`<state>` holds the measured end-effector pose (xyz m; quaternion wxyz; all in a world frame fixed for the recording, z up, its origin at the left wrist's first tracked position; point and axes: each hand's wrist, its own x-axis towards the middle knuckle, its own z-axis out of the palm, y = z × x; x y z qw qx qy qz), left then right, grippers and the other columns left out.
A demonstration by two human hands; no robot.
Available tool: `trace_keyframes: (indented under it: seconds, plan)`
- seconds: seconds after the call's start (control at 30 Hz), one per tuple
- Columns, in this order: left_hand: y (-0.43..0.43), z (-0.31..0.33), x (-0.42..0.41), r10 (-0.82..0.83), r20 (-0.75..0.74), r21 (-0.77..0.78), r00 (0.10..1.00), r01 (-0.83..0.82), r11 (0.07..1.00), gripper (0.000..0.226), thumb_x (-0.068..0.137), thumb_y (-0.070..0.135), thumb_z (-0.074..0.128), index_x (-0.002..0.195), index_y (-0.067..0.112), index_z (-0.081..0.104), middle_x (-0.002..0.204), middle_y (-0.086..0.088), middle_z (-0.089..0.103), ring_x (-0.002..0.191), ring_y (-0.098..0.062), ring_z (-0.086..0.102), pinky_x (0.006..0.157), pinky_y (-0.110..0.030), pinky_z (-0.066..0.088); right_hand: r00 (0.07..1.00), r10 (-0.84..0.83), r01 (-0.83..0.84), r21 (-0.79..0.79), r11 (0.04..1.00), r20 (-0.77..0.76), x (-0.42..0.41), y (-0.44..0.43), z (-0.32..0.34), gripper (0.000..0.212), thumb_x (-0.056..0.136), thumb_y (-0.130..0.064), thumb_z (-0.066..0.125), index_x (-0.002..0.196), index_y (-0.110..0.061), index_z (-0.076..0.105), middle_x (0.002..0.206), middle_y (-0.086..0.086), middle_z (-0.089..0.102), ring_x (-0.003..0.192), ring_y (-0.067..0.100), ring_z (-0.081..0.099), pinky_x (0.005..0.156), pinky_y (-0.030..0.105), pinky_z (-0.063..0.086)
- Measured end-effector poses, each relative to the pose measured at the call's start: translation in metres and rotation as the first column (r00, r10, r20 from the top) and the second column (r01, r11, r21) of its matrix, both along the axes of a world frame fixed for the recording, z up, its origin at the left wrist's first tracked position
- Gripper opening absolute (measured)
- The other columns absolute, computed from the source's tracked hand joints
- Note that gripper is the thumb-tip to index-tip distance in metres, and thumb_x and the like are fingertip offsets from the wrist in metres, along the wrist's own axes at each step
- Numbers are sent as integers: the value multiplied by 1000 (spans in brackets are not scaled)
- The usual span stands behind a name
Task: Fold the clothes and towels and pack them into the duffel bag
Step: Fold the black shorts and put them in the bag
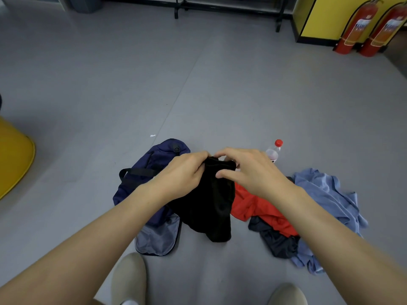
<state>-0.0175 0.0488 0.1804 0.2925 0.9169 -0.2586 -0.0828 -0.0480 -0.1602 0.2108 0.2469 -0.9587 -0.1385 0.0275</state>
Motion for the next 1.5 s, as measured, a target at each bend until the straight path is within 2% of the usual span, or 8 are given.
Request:
trace_keyframes:
  seconds: [0.17,0.3,0.53,0.77,0.9,1.1,1.2,1.5]
  plan:
    - [2,8,0,-46,78,34,996,43,998,21,100,18,42,115,21,58,92,-1,69,84,-27,62,74,-46,48,997,36,-31,-88,996,62,-5,14,-3,58,81,-64,65,130,-38,48,113,-15,64,105,15,60,81,38,49]
    - [4,11,2,6,45,-58,999,-3,998,20,98,38,57,117,31,54,100,7,68,92,-14,63,80,-35,48,983,-6,19,-69,997,185,1,14,-9,26,96,-37,56,121,-32,63,110,-8,72,103,24,65,80,40,49]
    - [41,-7,19,115,-54,204,992,-101,974,12,91,27,61,82,33,55,78,9,63,80,-21,63,74,-36,50,947,-216,200,88,976,237,4,-19,1,19,90,-38,55,101,-31,69,95,-12,74,96,20,68,81,41,51]
    - [50,13,30,370,73,-86,926,-363,928,23,90,13,59,100,31,69,92,13,69,82,-17,59,75,-31,41,964,-264,265,-38,963,39,11,-33,-4,10,86,-34,67,93,-28,68,94,-7,71,98,23,64,85,42,49]
    - [28,24,20,297,-47,-186,954,-301,935,22,83,23,55,89,39,68,82,20,70,80,-6,64,74,-29,49,980,-110,114,12,993,-163,0,-8,-16,44,85,-41,71,127,-32,58,124,-10,63,110,14,61,97,39,48]
    - [4,31,11,297,-192,-279,936,-342,897,29,63,53,48,81,42,67,76,11,70,82,-23,68,79,-43,56,996,-79,75,-72,995,-52,-7,48,-52,50,90,-45,56,136,-36,38,117,2,69,105,35,64,83,45,52]
    - [13,34,17,343,-243,-368,907,-414,833,14,76,36,59,82,32,71,81,4,72,81,-16,68,81,-35,54,977,-206,202,-75,977,-52,-2,41,-70,39,89,-24,45,126,-35,47,101,4,73,95,39,65,78,44,51]
    - [25,38,15,342,-350,-417,872,-472,777,21,89,8,57,83,24,69,82,2,66,72,-6,58,70,-21,47,978,-175,191,147,971,-114,-17,83,-79,53,84,-68,49,124,-33,54,113,-5,70,101,22,66,86,42,52]
